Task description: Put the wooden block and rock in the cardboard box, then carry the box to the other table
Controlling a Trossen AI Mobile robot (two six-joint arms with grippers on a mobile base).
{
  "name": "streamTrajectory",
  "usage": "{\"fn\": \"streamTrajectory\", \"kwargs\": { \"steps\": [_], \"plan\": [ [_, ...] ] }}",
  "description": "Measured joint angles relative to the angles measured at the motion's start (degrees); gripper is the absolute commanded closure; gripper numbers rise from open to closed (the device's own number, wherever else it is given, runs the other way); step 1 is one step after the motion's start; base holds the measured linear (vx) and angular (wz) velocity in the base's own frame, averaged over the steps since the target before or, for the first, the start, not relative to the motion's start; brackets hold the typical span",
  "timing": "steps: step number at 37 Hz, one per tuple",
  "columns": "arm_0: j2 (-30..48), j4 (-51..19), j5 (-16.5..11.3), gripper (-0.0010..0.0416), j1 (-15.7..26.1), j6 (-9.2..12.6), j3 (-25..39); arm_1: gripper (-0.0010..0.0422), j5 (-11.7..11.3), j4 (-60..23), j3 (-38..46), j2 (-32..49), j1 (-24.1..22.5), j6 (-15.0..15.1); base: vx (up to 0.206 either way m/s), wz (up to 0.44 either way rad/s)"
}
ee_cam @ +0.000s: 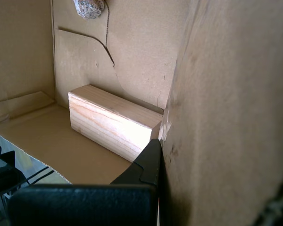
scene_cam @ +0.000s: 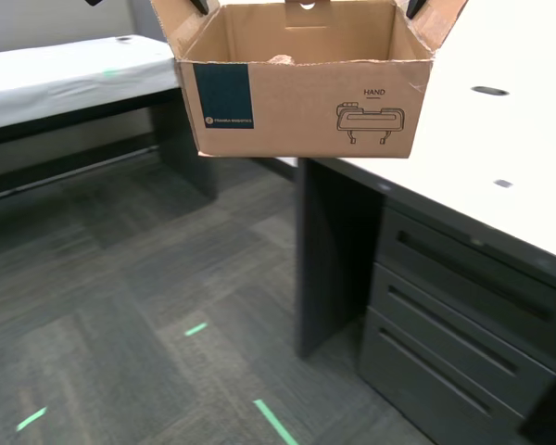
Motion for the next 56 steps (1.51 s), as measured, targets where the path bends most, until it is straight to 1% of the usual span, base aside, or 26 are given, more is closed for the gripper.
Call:
{"fn": "streamTrajectory", "kwargs": {
  "steps": [3, 10, 14, 21, 23, 26, 27, 34, 37, 43, 47, 50, 56],
  "plan": [
    [0.0, 0.04, 0.04, 0.0406, 0.0, 0.61, 0.0, 0.0413, 0.13, 0.74, 0.0, 0.0, -0.02, 1.36, 0.055, 0.277],
    [0.0, 0.22, 0.9, 0.0406, 0.02, 0.7, 0.0, 0.0412, 0.57, 0.68, 0.0, -0.02, -0.13, 3.19, 0.046, 0.217],
    [0.0, 0.13, 2.12, 0.0406, 0.07, 0.74, 0.0, 0.0413, 1.7, 0.68, 0.02, -0.24, -0.24, 3.28, 0.041, 0.168],
    [0.0, 0.07, 2.38, 0.0406, 0.04, 0.55, -0.02, 0.0413, 1.92, 0.76, 0.07, -0.33, -0.28, 4.04, 0.038, 0.152],
    [0.0, 0.0, 2.4, 0.0406, 0.04, -0.15, -0.02, 0.0413, 1.92, 0.74, 0.02, -0.33, -0.28, 3.3, 0.038, 0.152],
    [0.0, -0.17, 2.43, 0.0406, 0.02, -1.29, -0.02, 0.0412, 1.95, 0.79, 0.02, -0.33, -0.28, 0.7, 0.038, 0.151],
    [0.0, -0.24, 2.43, 0.0406, 0.02, -1.53, -0.02, 0.0412, 1.97, 0.76, 0.04, -0.33, -0.28, 0.42, 0.04, 0.156],
    [0.0, -0.2, 2.54, 0.0406, 0.02, -3.04, -0.02, 0.0412, 1.97, -0.26, 0.11, -0.33, -0.33, 0.26, 0.048, 0.156],
    [0.0, -0.2, 2.54, 0.0406, 0.02, -3.06, -0.02, 0.0413, 1.95, -0.5, 0.02, -0.33, -0.33, -0.24, 0.06, 0.168],
    [0.0, -0.17, 2.54, 0.0406, 0.09, -3.06, -0.02, 0.0413, 1.95, -0.5, 0.02, -0.33, -0.33, -0.26, 0.07, 0.183],
    [0.0, -0.13, 2.56, 0.0406, 0.2, -3.06, -0.02, 0.0413, 1.88, -0.52, 0.02, -0.33, -0.33, 1.05, 0.079, 0.205],
    [0.0, 0.35, 2.56, 0.0406, 0.24, -2.93, -0.02, 0.0413, 1.2, -0.5, 0.0, -0.33, -0.35, 2.69, 0.09, 0.2],
    [0.0, 2.05, 2.56, 0.0406, 0.28, -0.96, -0.02, 0.0412, 0.83, -0.44, 0.0, -0.33, -0.35, 5.4, 0.097, 0.2]
  ]
}}
